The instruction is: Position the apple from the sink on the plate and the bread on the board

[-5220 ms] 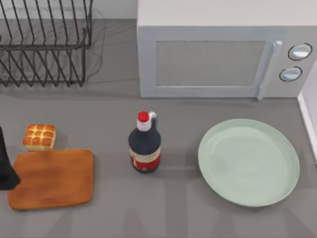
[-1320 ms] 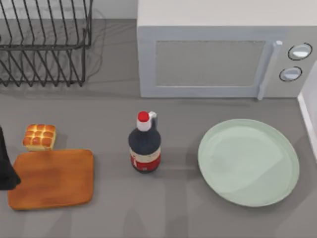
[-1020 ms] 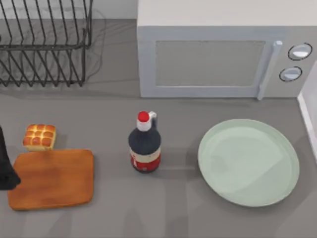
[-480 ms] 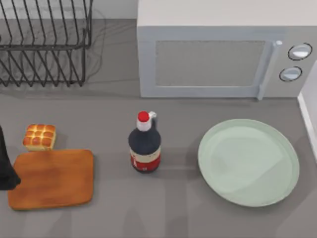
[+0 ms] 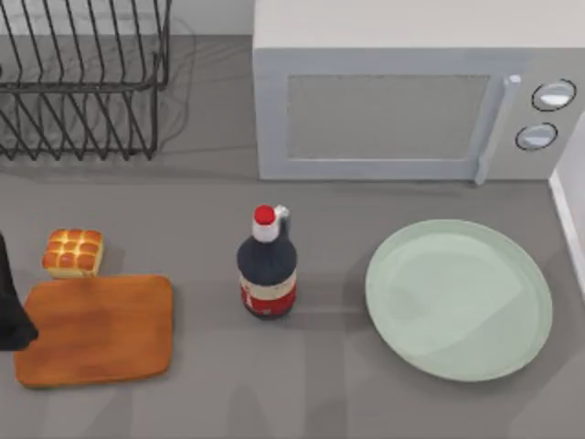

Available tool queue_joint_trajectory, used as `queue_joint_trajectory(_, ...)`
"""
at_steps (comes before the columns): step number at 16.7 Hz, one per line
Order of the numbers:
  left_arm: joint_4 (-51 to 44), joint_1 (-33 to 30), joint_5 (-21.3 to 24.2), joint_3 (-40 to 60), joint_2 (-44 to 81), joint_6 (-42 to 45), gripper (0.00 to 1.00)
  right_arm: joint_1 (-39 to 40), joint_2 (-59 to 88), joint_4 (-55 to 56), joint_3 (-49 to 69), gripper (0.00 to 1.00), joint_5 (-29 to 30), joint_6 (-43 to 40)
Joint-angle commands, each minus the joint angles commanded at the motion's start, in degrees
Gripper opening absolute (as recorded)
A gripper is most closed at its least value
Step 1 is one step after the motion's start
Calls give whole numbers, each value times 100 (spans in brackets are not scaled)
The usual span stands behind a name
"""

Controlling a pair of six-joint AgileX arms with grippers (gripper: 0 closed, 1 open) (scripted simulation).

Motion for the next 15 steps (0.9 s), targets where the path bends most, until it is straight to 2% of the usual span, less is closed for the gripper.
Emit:
queue_joint_trajectory(3,0,0,0,0,0,0,100,-2,-128,-212,96,0,-1,-4)
queue_joint_trajectory(10,0,0,0,0,0,0,100,-6,-1010,-1687,656,0,-10,-19)
queue_joint_trajectory(15,0,0,0,0,0,0,100,-2,-1104,-1829,705,0,-14,-9)
